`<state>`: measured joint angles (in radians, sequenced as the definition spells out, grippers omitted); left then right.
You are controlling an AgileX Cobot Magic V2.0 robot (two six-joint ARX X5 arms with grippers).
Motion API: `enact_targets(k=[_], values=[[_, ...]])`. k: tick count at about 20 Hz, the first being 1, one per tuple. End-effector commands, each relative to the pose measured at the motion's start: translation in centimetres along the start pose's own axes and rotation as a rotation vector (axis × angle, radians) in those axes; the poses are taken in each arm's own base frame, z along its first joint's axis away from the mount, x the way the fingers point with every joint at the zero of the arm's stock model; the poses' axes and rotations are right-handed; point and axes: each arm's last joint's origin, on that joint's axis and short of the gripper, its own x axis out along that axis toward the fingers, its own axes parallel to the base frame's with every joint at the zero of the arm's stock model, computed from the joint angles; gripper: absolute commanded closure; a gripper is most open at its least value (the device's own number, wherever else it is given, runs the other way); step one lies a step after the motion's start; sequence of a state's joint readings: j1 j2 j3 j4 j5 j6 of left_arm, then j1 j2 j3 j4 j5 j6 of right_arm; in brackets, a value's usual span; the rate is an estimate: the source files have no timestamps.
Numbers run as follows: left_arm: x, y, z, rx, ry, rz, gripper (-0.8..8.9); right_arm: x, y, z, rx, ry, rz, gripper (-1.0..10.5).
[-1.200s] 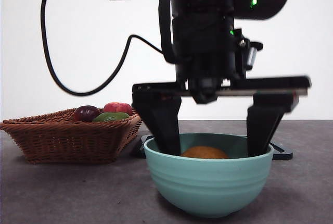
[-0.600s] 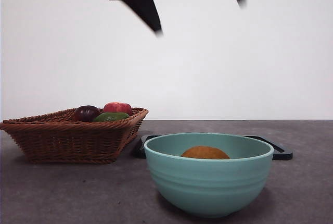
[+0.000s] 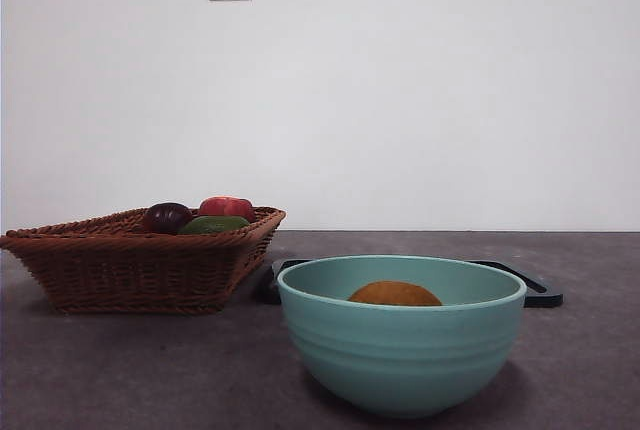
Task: Pick up the wifruite, put it on the bowl, pick up the plate, put it on desk
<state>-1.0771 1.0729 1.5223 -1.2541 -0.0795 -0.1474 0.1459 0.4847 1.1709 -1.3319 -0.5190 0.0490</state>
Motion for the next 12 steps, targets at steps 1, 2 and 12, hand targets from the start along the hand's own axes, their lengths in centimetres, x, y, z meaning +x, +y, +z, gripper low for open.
enact_targets(k=[1, 2, 12], values=[[-1.5, 0.2, -1.7, -0.003, -0.038, -0.01, 2.53, -0.4, 0.2, 0.2, 0.012, -0.017, -0.001, 3.3], [-2.1, 0.5, -2.7, -0.012, -0.05, -0.013, 2.53, -0.4, 0.2, 0.2, 0.012, -0.016, -0.001, 3.3], [-6.9, 2.6, -14.0, -0.1, -0.309, -0.065, 2.53, -0.4, 0.2, 0.2, 0.104, -0.015, 0.0, 3.3]])
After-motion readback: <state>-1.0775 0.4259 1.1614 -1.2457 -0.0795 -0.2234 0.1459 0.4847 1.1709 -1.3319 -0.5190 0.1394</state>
